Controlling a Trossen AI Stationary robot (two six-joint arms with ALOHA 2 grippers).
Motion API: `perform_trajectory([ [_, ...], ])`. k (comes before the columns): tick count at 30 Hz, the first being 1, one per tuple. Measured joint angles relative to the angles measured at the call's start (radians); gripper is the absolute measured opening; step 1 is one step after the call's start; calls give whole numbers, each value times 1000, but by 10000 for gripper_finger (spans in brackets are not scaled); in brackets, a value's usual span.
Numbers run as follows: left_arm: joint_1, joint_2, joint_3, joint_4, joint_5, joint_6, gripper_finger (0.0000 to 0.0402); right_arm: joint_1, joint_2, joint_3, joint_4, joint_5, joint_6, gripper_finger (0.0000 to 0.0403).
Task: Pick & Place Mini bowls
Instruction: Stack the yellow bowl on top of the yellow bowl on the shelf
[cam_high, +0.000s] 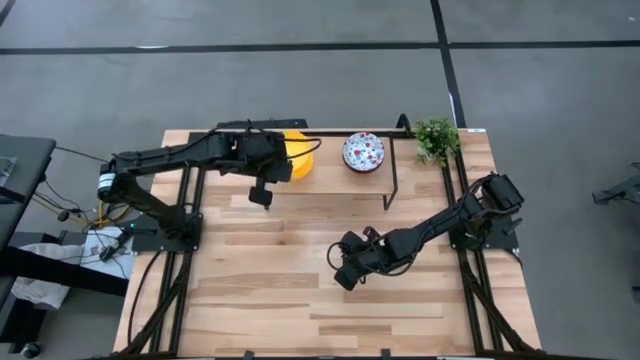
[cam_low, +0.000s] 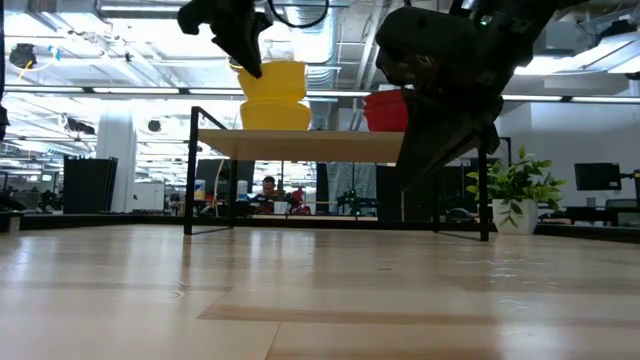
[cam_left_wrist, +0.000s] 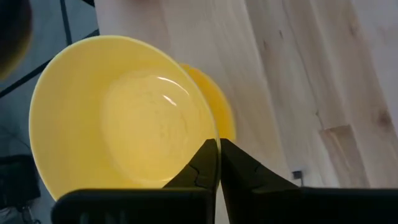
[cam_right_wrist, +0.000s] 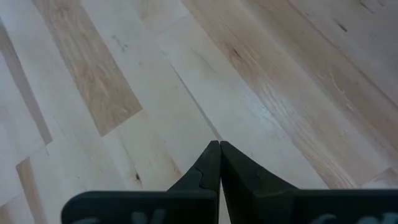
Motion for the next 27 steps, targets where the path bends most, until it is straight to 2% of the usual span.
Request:
perform_trajectory([
  [11,22,61,1,0,22,35,9,0,0,0,6,-2,11,0],
  [27,22,58,1,-11,60,20,10,0,0,0,7,-3,11,0],
])
